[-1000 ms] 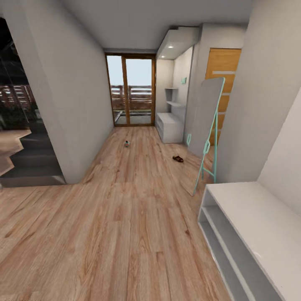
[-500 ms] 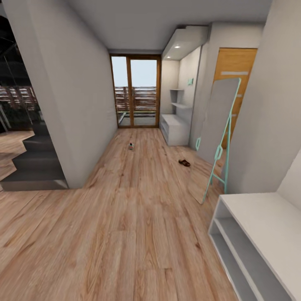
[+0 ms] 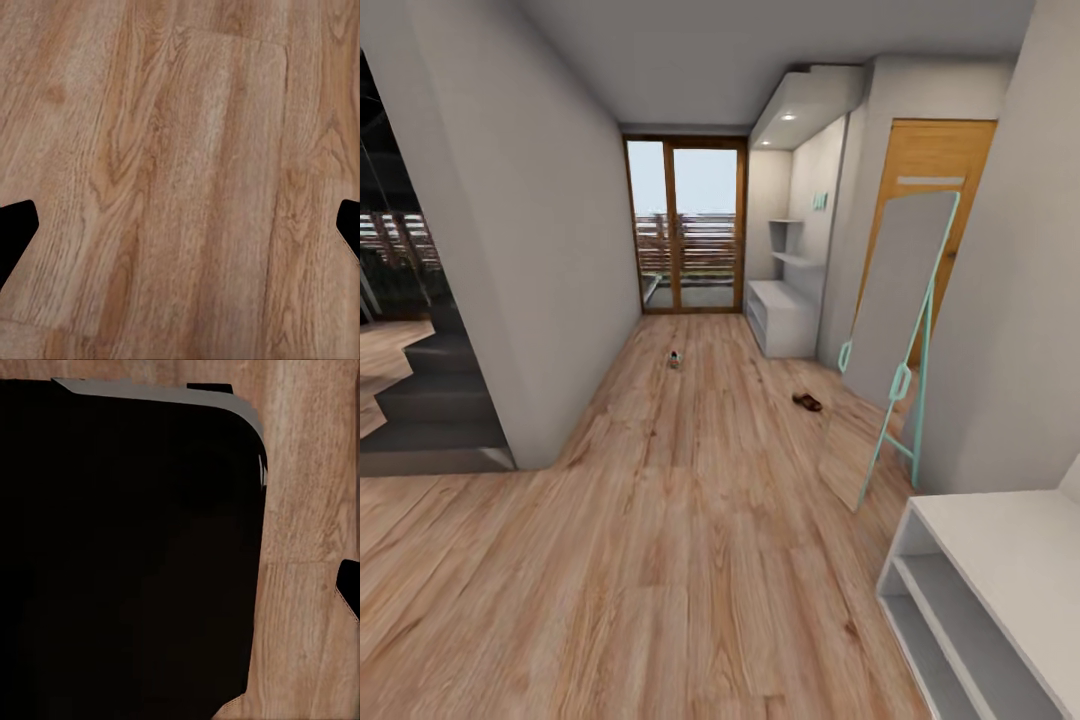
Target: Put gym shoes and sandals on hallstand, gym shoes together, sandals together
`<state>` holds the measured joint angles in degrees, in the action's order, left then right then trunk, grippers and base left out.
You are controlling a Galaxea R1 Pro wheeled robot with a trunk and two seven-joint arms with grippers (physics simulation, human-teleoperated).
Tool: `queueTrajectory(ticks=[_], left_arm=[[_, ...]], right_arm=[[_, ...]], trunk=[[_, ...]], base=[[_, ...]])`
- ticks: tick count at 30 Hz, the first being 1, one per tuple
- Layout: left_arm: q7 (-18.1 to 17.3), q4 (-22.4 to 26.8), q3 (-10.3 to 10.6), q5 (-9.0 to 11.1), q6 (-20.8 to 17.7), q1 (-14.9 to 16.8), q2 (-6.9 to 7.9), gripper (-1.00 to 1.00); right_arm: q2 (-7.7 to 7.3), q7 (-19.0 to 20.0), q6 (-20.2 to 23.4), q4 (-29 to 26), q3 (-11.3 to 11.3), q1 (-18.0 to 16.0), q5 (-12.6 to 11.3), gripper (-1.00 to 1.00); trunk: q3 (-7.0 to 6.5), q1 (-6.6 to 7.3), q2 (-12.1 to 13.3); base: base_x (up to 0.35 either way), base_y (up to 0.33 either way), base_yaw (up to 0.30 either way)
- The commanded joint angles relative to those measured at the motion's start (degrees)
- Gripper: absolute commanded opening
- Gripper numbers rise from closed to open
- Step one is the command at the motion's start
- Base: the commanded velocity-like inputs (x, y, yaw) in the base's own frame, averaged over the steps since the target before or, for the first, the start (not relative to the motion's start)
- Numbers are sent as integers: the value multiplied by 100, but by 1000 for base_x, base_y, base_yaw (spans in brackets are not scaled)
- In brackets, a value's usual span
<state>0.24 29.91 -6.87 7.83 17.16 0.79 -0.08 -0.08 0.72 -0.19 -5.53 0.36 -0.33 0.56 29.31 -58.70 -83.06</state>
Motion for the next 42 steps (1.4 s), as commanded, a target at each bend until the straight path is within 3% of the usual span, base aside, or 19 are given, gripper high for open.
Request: queueTrajectory(ticks=[1, 42], left_arm=[[2, -3, 2, 34, 16, 1, -1, 100], [2, -3, 9, 34, 16, 0, -1, 100]], right_arm=[[-1, 7, 0, -1, 1, -2, -2, 100], [-1, 7, -8, -27, -10, -2, -30, 100]], trunk=[[5, -3, -2], [4, -3, -2]], base=[[341, 2, 0], [343, 0, 0]])
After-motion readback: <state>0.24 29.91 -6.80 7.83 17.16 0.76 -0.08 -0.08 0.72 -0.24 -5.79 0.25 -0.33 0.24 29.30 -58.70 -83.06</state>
